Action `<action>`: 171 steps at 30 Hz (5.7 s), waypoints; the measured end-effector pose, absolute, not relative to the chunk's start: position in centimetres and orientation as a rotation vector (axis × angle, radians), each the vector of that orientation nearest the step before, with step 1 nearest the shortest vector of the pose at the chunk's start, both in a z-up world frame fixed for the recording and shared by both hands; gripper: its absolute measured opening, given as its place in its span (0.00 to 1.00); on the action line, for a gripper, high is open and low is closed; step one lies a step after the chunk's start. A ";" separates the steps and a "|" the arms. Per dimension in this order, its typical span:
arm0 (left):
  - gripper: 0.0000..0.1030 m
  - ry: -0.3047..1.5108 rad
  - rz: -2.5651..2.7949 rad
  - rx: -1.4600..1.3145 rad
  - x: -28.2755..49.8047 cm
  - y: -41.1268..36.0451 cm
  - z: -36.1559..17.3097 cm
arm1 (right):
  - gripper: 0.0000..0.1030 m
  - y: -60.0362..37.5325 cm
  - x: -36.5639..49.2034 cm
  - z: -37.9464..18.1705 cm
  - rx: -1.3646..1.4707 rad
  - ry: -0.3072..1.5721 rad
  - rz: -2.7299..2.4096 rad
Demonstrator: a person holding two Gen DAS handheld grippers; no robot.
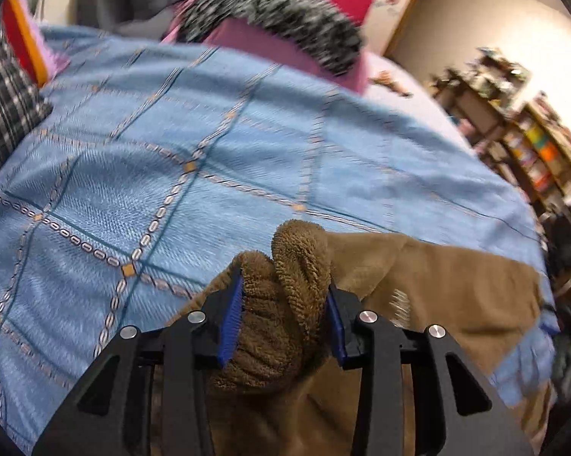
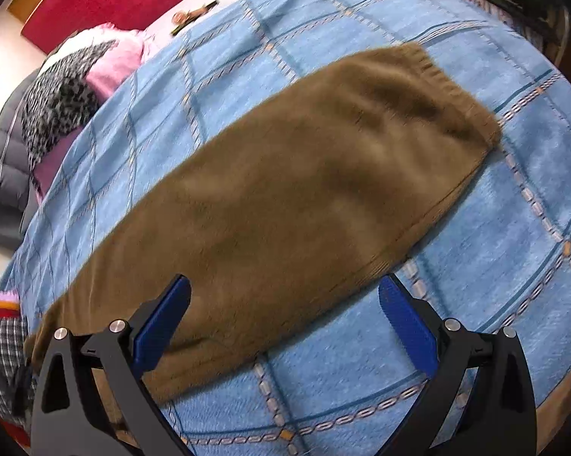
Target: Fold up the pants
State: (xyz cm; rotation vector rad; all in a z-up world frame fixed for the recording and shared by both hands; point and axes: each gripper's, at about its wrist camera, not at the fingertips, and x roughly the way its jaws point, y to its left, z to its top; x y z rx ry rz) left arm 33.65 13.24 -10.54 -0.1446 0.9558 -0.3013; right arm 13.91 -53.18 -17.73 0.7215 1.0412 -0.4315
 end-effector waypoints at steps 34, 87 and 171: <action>0.37 0.700 -0.433 -0.225 11.4 19.7 -2.8 | 0.76 -63.9 23.4 -19.2 0.859 1.104 -0.616; 0.74 0.718 -0.305 -0.611 5.0 31.9 -8.7 | 0.60 -56.9 -25.9 -19.4 1.239 0.531 -0.472; 0.65 0.958 -0.436 -0.087 9.7 2.9 -13.2 | 0.47 -57.2 -15.2 -20.7 0.550 0.698 -0.683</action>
